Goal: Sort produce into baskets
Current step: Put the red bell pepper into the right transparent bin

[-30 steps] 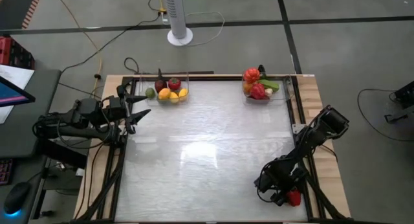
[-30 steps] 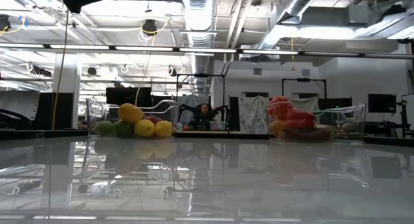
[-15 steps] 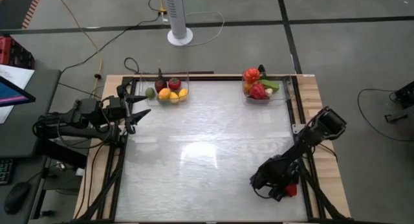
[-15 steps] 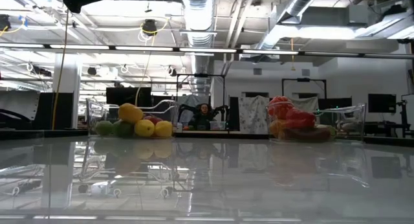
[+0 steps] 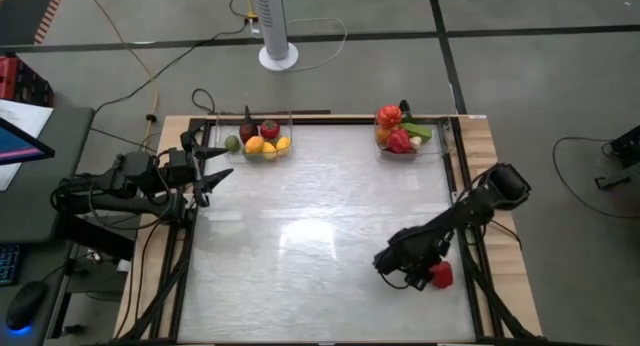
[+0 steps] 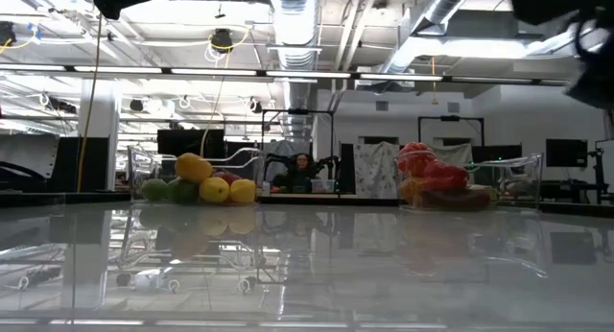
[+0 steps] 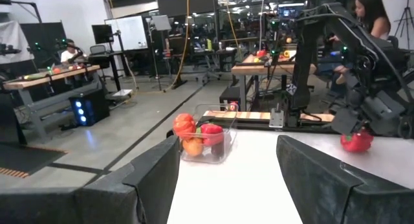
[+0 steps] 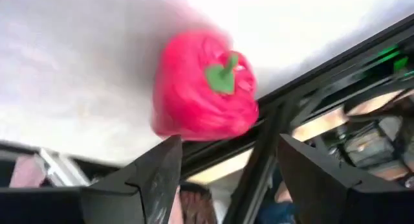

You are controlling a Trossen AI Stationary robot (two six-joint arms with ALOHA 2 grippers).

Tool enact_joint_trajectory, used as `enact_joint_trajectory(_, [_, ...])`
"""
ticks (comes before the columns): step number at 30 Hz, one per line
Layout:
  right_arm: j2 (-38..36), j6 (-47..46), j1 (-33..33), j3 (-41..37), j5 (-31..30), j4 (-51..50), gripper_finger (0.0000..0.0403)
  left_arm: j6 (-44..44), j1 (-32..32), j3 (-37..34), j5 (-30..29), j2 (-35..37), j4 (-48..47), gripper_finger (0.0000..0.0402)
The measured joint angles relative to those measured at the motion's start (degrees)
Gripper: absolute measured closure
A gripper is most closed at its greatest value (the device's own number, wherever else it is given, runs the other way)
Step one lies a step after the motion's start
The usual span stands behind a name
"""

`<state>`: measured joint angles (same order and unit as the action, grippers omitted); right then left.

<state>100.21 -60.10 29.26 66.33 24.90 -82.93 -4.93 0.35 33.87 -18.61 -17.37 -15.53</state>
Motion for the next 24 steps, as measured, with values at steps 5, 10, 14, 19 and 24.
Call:
enact_joint_trajectory(5, [-0.05, 0.40, -2.59, 1.37, -3.68, -0.71, 0.0133, 0.00, 0.00, 0.00, 0.00, 0.00, 0.00, 0.0157])
enact_joint_trajectory(10, [-0.06, -0.23, -3.20, 1.37, -4.93, -2.27, 0.0133, -0.39, 0.00, 0.00, 0.00, 0.00, -0.01, 0.0157])
enact_joint_trajectory(14, [-0.11, -1.65, -2.73, 1.37, -6.80, -2.04, 0.0132, -0.35, 0.01, 0.00, 0.00, 0.00, 0.00, 0.0157])
enact_joint_trajectory(19, [-0.16, -1.64, -2.31, 0.07, -7.62, 0.00, 0.0133, -0.32, 0.00, 0.00, 0.00, 0.01, 0.00, 0.0157])
enact_joint_trajectory(24, [-0.18, -1.15, -2.64, -3.52, -6.66, 4.93, 0.0137, -0.29, -0.01, 0.00, 0.00, 0.00, -0.01, 0.0157])
